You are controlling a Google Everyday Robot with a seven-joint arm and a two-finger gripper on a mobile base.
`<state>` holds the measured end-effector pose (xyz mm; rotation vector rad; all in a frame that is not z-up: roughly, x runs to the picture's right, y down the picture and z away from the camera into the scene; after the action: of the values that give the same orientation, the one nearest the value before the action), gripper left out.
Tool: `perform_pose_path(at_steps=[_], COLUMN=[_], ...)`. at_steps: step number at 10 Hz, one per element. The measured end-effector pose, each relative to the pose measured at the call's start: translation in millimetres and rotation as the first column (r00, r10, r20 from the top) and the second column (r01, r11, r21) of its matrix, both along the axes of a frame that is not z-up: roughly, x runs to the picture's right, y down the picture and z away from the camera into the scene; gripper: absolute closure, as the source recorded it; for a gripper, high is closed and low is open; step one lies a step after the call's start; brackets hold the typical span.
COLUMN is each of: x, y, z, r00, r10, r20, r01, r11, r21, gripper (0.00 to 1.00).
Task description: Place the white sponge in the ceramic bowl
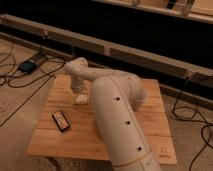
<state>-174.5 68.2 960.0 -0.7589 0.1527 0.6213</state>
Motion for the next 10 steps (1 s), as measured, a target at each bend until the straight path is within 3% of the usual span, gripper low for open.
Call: perform_pose_path(at_steps=[2, 7, 9, 10], x=[-2, -2, -6, -13], y=[6, 3, -1, -3], z=[1.5, 2.0, -7.3, -15.5], r00=[1.000, 0.999, 0.999, 0.999], r10=[-0.023, -0.033, -0.036, -0.041], r20=[-0.003, -0.030, -0.035, -0.032], r01=[0.022, 0.033, 0.036, 0.041], r11=[0.9997, 0.9994, 0.9993, 0.9991], r21=[-0.011, -0.006, -0.001, 0.000], gripper=[0.25, 0.76, 0.95, 1.00])
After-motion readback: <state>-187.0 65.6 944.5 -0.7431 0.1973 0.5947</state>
